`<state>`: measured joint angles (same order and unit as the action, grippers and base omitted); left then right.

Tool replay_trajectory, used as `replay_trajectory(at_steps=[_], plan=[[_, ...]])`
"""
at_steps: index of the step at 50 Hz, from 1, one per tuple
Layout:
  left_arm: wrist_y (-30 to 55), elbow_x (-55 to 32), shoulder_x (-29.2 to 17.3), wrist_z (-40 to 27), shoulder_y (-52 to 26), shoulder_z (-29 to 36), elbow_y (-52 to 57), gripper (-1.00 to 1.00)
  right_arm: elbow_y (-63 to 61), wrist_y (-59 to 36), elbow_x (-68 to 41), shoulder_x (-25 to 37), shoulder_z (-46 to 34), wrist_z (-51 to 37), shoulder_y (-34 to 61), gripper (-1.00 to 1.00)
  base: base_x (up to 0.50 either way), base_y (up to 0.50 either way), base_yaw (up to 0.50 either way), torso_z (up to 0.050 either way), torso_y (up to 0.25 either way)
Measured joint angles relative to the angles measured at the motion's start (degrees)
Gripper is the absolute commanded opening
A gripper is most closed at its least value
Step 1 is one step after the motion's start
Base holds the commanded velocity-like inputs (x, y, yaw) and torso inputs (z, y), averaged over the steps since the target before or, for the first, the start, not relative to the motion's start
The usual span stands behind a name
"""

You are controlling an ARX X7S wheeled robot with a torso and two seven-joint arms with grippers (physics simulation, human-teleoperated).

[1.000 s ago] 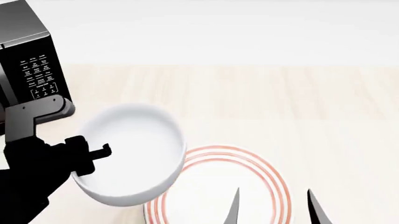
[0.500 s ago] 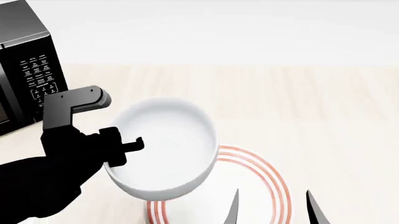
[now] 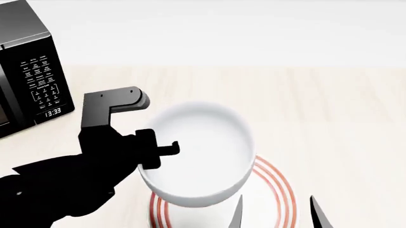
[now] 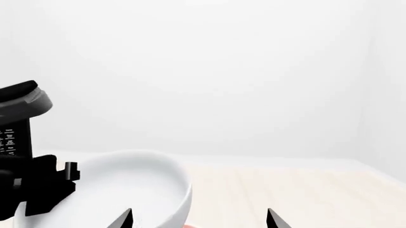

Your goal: Pick up the white bowl and put it on the plate.

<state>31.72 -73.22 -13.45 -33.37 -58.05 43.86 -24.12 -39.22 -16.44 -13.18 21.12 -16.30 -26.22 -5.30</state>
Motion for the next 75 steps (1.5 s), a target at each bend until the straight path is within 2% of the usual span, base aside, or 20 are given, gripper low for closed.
replay_trajectory(at_steps=[28, 75], plan=[[-1.8, 1.4, 5.6, 2.9, -0.9, 2.2, -5.0, -1.00, 0.8, 0.4, -0.6, 0.4, -0.2, -0.1, 0.2, 1.00, 0.00, 0.00, 0.00, 0.000, 0.000], [-8.9, 4.7, 10.1, 9.1, -0.2, 4.8, -17.8, -1.00, 1.4, 1.0, -1.0, 0.9, -0.9, -0.5, 0.3, 1.00, 0.00, 0.00, 0.00, 0.000, 0.000]])
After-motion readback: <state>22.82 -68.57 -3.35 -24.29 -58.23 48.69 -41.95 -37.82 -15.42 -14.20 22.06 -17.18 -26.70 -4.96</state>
